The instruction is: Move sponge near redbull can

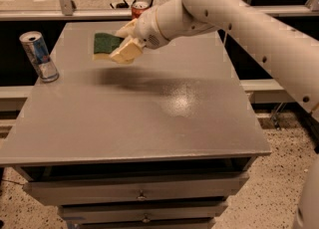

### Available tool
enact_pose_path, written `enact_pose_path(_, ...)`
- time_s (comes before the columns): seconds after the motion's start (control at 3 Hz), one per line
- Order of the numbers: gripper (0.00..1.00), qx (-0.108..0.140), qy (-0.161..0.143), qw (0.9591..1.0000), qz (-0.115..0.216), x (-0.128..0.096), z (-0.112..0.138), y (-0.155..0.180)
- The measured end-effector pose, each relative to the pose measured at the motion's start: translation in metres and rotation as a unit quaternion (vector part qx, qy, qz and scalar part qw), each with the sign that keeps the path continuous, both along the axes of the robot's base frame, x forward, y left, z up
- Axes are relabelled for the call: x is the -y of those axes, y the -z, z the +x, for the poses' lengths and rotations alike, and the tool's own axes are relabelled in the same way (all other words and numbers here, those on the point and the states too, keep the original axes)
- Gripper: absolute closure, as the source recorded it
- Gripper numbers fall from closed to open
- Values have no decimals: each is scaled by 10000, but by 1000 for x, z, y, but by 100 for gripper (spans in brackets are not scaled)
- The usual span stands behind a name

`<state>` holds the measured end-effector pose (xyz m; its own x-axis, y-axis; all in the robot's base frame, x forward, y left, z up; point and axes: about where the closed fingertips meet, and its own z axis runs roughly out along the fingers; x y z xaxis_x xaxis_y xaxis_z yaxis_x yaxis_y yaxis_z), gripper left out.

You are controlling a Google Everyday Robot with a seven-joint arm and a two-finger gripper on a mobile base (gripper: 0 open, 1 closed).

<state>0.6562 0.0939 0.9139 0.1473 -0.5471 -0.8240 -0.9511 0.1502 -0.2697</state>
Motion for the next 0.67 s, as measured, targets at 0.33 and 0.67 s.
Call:
enact_pose_path(0.33, 100, -86, -226, 9997, 105, -37, 6, 11)
enact_pose_path(0.67, 100, -169, -462, 9987, 161, -65, 1, 18)
